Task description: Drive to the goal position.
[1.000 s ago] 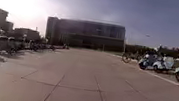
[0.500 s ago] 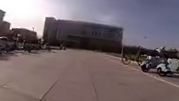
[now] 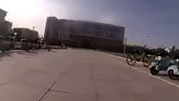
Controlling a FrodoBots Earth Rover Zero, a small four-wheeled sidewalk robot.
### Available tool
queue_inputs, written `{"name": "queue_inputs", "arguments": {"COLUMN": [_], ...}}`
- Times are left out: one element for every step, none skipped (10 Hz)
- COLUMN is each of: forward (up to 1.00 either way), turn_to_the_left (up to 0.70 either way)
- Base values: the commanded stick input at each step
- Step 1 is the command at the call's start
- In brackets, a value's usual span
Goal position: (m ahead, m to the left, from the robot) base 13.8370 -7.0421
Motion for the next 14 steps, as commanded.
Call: {"name": "queue_inputs", "arguments": {"forward": [1.00, 1.00, 1.00, 1.00, 1.00, 1.00, 1.00, 1.00, 1.00, 1.00, 1.00, 1.00, 1.00, 1.00], "turn_to_the_left": [0.01, 0.01, 0.01, 0.01, 0.01, 0.01, 0.01, 0.01, 0.01, 0.01, 0.01, 0.01, 0.01, 0.01]}}
